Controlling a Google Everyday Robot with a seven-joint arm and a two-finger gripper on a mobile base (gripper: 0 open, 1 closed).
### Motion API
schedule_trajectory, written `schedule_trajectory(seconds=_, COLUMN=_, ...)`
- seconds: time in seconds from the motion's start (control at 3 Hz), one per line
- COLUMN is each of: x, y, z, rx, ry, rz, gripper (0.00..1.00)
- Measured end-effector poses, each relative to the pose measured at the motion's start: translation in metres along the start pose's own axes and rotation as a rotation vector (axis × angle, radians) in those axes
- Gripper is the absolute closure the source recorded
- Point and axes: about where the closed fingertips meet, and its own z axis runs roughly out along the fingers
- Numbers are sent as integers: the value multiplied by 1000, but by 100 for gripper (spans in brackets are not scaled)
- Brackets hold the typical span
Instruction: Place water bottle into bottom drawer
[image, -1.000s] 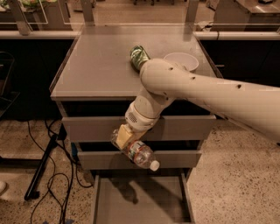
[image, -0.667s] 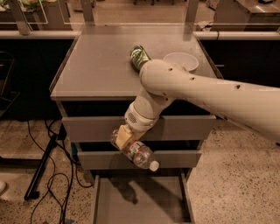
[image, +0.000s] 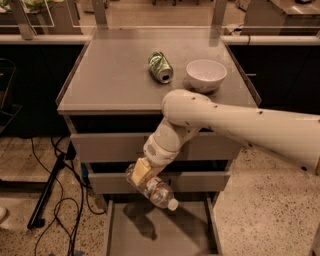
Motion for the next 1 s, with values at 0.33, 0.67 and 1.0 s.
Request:
schedule_trajectory(seconds=0.33, x=14, y=-15, z=32, rx=-43, ry=14, rz=40, gripper=100)
schedule_trajectory(seconds=0.67, x=27, y=-25, z=56, rx=-73, ry=30, rz=76, gripper=100)
schedule_trajectory(seconds=1.0, x=27, y=-26, z=57, rx=-75, ry=31, rz=76, gripper=100)
